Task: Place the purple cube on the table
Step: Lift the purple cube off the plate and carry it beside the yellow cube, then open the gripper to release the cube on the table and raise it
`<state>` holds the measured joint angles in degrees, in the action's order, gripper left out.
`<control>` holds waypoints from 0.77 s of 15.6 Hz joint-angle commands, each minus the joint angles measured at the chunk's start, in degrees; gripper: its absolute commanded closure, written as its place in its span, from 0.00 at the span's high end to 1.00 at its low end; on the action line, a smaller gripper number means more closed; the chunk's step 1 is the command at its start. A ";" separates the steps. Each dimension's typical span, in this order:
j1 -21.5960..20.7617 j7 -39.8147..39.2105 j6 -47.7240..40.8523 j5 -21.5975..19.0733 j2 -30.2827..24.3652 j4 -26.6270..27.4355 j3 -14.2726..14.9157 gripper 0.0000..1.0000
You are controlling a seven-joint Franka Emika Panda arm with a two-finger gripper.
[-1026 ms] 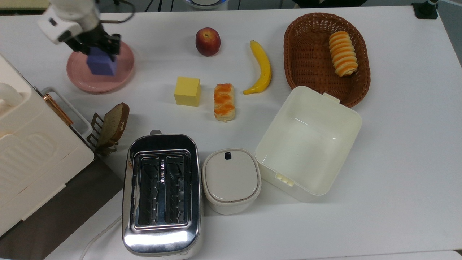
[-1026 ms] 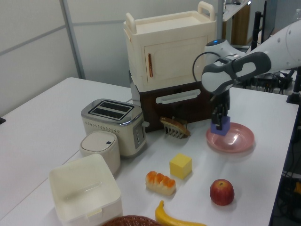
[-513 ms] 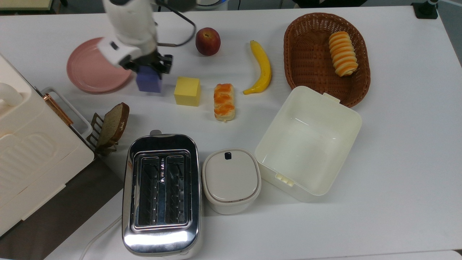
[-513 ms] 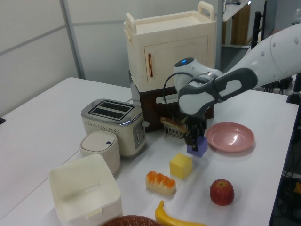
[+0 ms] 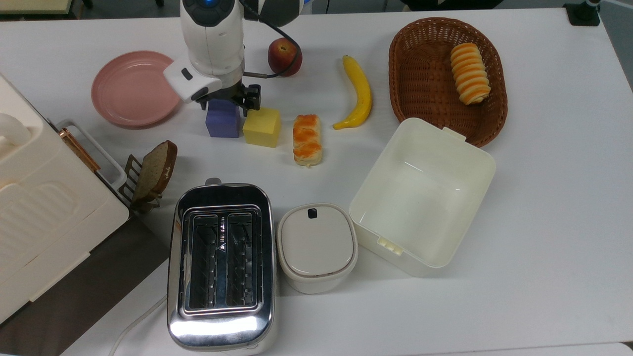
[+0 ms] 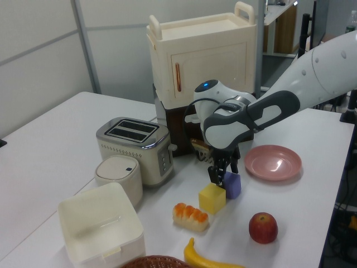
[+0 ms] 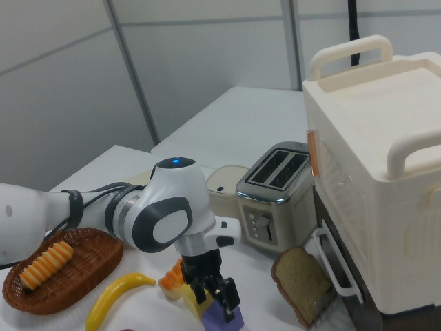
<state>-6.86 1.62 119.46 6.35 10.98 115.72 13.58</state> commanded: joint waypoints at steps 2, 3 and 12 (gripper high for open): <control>0.62 1.37 0.78 1.47 -0.96 0.20 -0.04 1.00; 0.62 1.37 0.43 1.47 -1.40 0.03 -0.04 1.00; 1.50 5.76 -23.27 0.42 -3.60 -19.81 -6.27 1.00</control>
<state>-6.18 5.53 105.85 6.67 8.55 102.96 10.65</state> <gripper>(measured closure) 0.000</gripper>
